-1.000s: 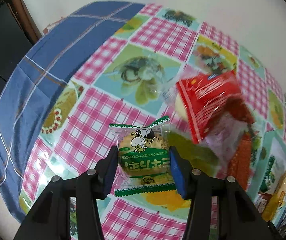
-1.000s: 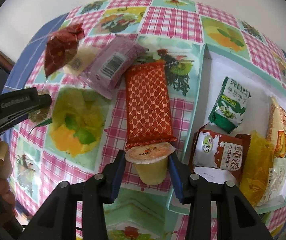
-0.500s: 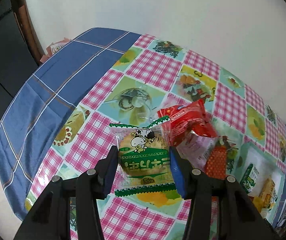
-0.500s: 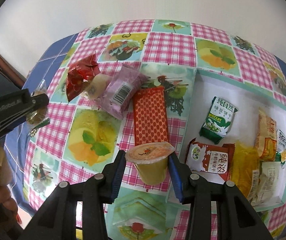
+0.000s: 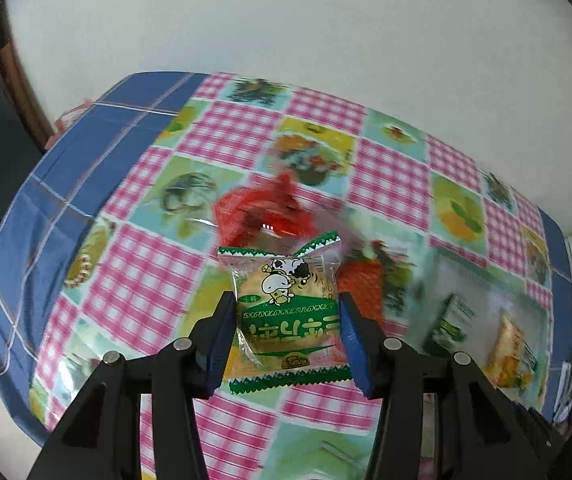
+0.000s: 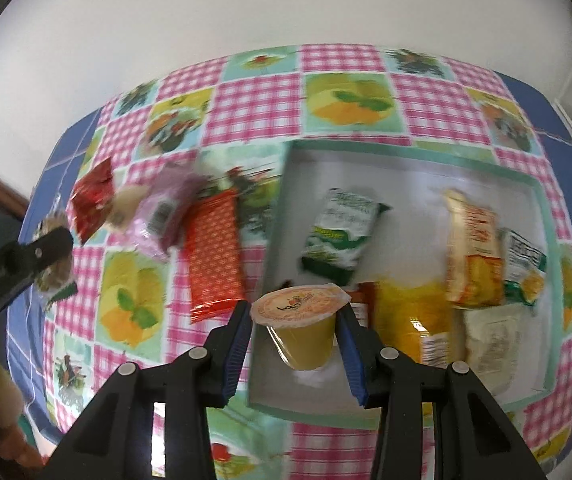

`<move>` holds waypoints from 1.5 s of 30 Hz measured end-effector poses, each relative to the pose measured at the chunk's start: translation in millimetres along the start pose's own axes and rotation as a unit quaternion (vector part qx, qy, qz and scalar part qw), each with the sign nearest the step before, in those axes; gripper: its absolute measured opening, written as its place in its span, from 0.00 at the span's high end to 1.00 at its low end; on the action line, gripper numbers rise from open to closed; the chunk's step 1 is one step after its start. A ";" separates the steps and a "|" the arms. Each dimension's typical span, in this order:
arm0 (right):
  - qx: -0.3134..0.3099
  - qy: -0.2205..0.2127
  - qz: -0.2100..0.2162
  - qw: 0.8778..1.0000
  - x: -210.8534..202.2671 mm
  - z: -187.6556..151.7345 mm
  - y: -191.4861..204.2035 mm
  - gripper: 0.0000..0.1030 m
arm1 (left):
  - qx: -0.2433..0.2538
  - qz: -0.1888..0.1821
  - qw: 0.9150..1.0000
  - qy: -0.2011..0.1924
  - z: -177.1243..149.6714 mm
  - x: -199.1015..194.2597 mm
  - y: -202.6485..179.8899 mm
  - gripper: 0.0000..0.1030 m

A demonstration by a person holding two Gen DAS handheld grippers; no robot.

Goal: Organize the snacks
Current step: 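Carry the pudding cup and snoopy packet over the tray and release both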

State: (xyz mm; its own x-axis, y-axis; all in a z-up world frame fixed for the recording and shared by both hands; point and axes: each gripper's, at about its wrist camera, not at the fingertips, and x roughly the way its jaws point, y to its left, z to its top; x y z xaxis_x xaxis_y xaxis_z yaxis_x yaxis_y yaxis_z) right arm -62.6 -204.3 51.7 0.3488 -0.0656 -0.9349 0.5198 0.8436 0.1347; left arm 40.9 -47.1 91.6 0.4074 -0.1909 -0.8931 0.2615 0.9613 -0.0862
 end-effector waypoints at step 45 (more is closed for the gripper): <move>0.139 -0.082 -0.019 0.987 6.9 23.5 -165.0 0.56 | 0.209 -0.072 0.975 -0.022 -46.9 48.4 -197.7 0.50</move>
State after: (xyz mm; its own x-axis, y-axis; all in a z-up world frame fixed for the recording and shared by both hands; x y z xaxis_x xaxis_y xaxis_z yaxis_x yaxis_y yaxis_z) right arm -127.7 -356.5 30.7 0.4336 -0.1993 -0.8788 0.7208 0.6620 0.2056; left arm -32.1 -237.1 44.8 0.3748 -0.3354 -0.8643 0.6492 0.7605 -0.0136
